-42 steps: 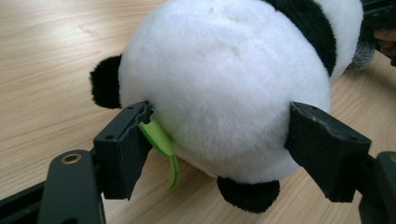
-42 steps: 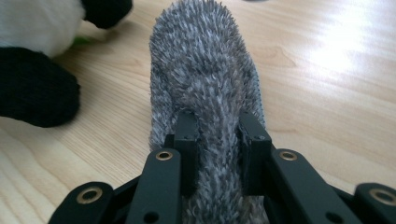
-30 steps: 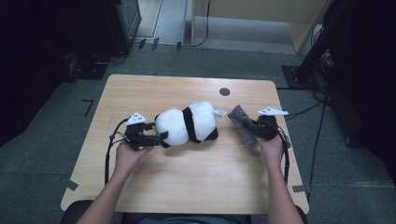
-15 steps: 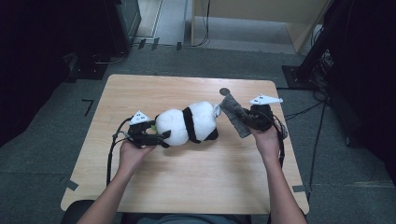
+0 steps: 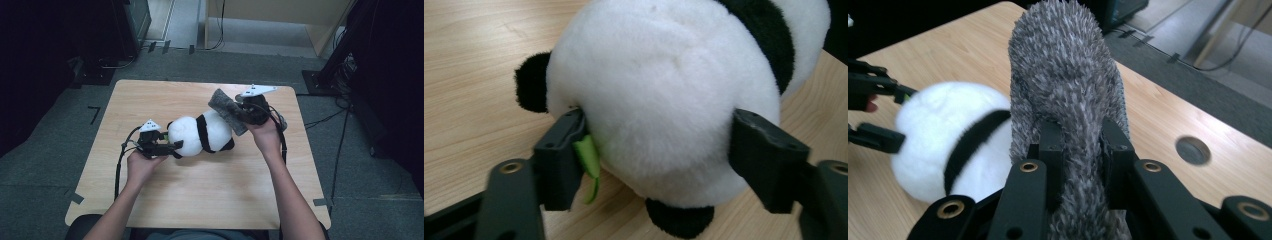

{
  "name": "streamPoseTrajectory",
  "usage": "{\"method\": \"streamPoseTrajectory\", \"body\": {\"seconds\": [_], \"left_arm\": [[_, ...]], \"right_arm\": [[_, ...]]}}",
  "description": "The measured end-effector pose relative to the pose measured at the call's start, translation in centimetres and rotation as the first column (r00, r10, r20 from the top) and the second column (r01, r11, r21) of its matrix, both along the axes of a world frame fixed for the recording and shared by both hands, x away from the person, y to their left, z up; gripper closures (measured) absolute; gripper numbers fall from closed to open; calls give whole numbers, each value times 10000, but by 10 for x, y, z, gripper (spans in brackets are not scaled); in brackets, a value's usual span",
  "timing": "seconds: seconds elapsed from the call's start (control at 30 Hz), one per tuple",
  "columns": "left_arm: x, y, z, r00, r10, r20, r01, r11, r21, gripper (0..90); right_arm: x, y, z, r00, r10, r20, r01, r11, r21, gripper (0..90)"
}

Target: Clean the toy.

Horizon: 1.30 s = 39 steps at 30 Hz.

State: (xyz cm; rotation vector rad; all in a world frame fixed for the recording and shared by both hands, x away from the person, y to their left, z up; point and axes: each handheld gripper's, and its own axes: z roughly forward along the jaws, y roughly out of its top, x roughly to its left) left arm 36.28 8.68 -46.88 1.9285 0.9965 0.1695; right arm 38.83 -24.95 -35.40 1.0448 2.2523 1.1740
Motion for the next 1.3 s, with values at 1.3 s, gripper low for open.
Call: {"method": "streamPoseTrajectory", "body": {"seconds": [1.3], "left_arm": [[-2,3,-3,9997,63,254,-62,10000,-72,312]], "right_arm": [[55,159,-37,9617,2337,-1431,-2511,9606,-1190,755]]}}
